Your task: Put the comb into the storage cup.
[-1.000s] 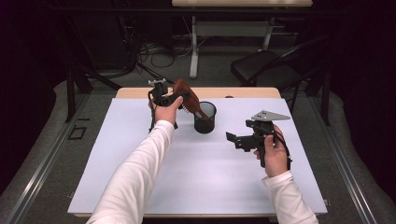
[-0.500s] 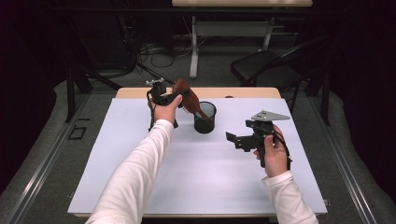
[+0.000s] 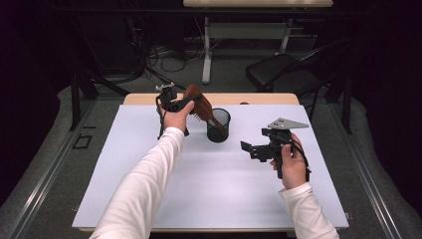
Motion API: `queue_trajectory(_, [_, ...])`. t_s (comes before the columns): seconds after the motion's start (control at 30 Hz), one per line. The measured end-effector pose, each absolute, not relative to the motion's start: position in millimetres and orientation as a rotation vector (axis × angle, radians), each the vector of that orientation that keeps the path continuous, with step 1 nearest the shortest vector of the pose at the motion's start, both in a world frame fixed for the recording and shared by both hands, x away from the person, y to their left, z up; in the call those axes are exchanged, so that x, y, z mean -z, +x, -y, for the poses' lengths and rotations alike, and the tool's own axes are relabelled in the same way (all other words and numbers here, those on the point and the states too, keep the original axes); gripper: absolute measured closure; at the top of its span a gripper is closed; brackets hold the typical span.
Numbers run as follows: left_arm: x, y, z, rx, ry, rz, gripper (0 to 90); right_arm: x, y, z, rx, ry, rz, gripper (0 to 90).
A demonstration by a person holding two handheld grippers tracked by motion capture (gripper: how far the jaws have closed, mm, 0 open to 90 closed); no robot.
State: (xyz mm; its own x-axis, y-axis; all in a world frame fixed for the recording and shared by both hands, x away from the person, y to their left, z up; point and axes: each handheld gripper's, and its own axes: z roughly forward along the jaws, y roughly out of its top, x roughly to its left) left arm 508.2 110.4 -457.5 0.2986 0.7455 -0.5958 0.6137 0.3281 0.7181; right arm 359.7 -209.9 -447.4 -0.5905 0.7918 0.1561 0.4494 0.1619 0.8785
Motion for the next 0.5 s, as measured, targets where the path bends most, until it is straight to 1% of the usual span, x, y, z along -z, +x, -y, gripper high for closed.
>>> queue_trajectory(0.07, [458.2,508.3,-110.8,-0.128,1.354,-1.398,23.6,447.4,359.7,209.9,-1.401,1.185,-2.106,3.7])
queue_trajectory(0.13, [458.1,508.3,-111.7,-0.130,1.353,-1.403,23.2,447.5,359.8,209.8,-1.400,1.183,-2.106,3.7])
queue_trajectory(0.33, [456.0,508.1,-114.3,-0.155,1.349,-1.408,18.1,447.5,359.5,209.5,-1.400,1.181,-2.107,3.7])
queue_trajectory(0.5, [454.5,507.4,-116.4,-0.180,1.383,-1.396,15.1,447.6,359.6,209.4,-1.397,1.180,-2.109,3.7])
